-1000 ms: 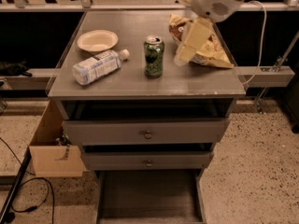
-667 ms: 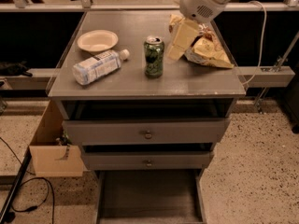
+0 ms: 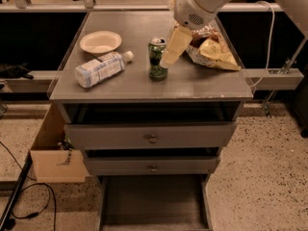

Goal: Place green can into bottom drawer

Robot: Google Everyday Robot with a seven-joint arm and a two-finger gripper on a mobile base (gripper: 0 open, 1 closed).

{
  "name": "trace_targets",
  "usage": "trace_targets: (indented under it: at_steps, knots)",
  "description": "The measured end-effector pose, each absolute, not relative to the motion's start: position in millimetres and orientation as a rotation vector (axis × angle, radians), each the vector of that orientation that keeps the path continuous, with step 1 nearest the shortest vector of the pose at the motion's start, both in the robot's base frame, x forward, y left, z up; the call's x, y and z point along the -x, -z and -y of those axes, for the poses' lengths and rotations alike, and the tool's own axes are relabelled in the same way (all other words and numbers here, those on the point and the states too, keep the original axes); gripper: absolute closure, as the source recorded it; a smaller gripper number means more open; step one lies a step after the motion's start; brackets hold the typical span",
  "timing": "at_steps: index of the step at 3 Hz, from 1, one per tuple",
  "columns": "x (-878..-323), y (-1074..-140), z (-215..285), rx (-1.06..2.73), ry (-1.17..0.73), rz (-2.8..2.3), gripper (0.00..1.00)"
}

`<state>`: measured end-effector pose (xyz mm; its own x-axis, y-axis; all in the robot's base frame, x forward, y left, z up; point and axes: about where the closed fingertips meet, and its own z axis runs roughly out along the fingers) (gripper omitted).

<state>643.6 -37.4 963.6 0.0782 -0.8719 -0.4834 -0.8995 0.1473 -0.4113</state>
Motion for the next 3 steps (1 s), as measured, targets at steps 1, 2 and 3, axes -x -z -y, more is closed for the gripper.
trace_targets:
  at_steps: [1,2,3]
  knots:
    - [-653,-956,32,1.705,-0.057,-1.771,0.0]
    - [-673,-949,25,1.727,-0.058,-1.761,0.0]
    - [-684,-942,19,1.734,-0.071,-1.759,0.0]
